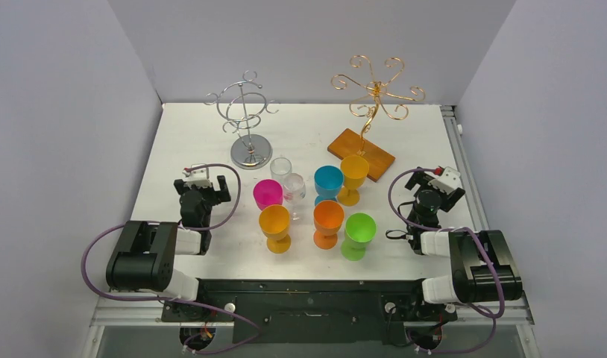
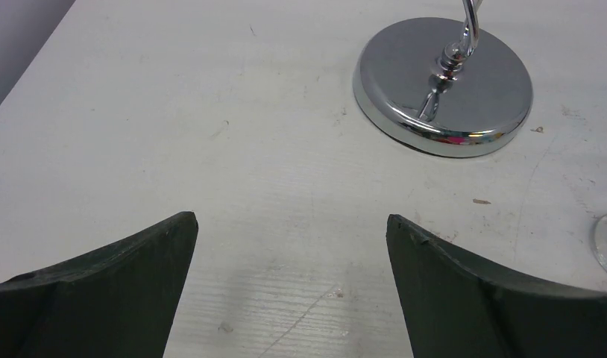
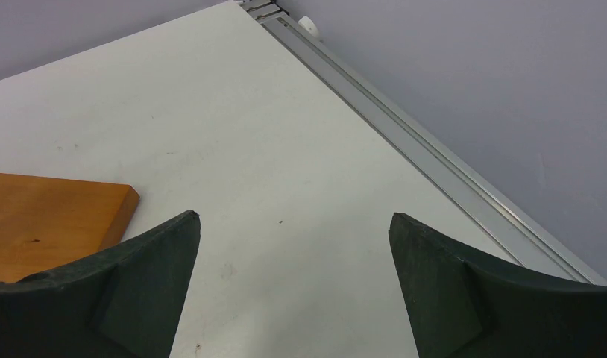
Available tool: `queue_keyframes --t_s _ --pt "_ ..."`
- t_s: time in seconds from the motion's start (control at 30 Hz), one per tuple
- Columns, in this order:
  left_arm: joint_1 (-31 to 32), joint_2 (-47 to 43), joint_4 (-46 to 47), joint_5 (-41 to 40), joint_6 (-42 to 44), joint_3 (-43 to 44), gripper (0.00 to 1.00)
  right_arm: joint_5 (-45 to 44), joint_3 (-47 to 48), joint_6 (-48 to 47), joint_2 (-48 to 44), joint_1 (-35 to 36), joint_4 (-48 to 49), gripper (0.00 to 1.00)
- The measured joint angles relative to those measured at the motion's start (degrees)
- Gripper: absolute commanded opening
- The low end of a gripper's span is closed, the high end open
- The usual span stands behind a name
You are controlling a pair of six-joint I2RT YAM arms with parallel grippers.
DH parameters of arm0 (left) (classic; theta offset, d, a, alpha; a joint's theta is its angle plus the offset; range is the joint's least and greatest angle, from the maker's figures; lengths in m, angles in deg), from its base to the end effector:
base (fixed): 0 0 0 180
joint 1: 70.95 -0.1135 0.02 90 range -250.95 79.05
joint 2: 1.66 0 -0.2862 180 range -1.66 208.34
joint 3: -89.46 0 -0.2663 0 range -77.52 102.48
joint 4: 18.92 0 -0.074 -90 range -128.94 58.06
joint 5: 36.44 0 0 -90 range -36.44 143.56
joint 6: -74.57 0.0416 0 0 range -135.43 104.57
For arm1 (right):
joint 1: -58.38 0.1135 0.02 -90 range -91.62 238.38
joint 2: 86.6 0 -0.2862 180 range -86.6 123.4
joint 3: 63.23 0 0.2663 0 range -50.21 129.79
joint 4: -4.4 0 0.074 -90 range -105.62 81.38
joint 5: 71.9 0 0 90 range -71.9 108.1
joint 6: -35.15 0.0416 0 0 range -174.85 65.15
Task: Place the wine glass upside down on the wine glass rack
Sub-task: Pick up the wine glass at the center of the board.
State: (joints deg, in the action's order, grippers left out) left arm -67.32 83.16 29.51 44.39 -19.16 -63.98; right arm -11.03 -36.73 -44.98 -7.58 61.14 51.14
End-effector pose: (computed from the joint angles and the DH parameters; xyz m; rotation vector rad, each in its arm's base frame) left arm 0.2476 -0.0091 0.1524 -0.1187 1.7363 0.0452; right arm 0.2380 -0.0088 0.1720 0.4805 1.5944 -0.2575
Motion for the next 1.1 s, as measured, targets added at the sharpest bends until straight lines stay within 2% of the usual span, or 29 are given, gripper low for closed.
queue_keyframes --t_s 0.33,0.43,0.53,0.6,0.63,0.7,0.87,0.97,1.1 --pt "-0.04 0.0 0.0 0.24 -0.09 0.0 0.96 -0.11 0.07 0.31 -0.42 0.0 -1.4 0.92" --pt "-0.59 -1.11 -2.67 1.09 -0.17 0.52 0.96 -2.03 3.37 1.62 -3.98 0.0 -12.44 0.92" --pt "-1.49 -6.01 -17.11 1.99 -0.2 7.04 0.96 -3.15 15.17 4.07 -7.87 -0.07 -30.16 0.93" --pt "-1.66 -9.14 -28.39 2.54 -0.07 15.28 0.96 -2.03 22.71 5.79 -9.64 -0.09 -37.46 0.93" --pt "-1.77 -10.78 -30.21 2.78 -0.04 16.87 0.96 -0.76 25.16 7.32 -10.8 -0.48 -39.63 0.93" --pt "-2.05 -14.75 -36.15 4.02 0.13 20.7 0.96 3.8 27.19 12.02 -13.92 -1.9 -42.86 0.93" --pt "-3.23 -23.63 -50.58 7.85 -0.15 23.37 0.96 16.26 27.76 20.55 -19.69 -8.63 -51.3 0.93" --pt "-4.7 -24.35 -61.92 10.86 -0.92 27.28 0.96 17.35 30.8 19.98 -21.11 -5.4 -59.3 0.9" --pt "-5.29 -24.28 -75.08 13.11 -1.86 34.95 0.96 14.64 36.59 17.35 -23.98 3.67 -68.48 0.9"
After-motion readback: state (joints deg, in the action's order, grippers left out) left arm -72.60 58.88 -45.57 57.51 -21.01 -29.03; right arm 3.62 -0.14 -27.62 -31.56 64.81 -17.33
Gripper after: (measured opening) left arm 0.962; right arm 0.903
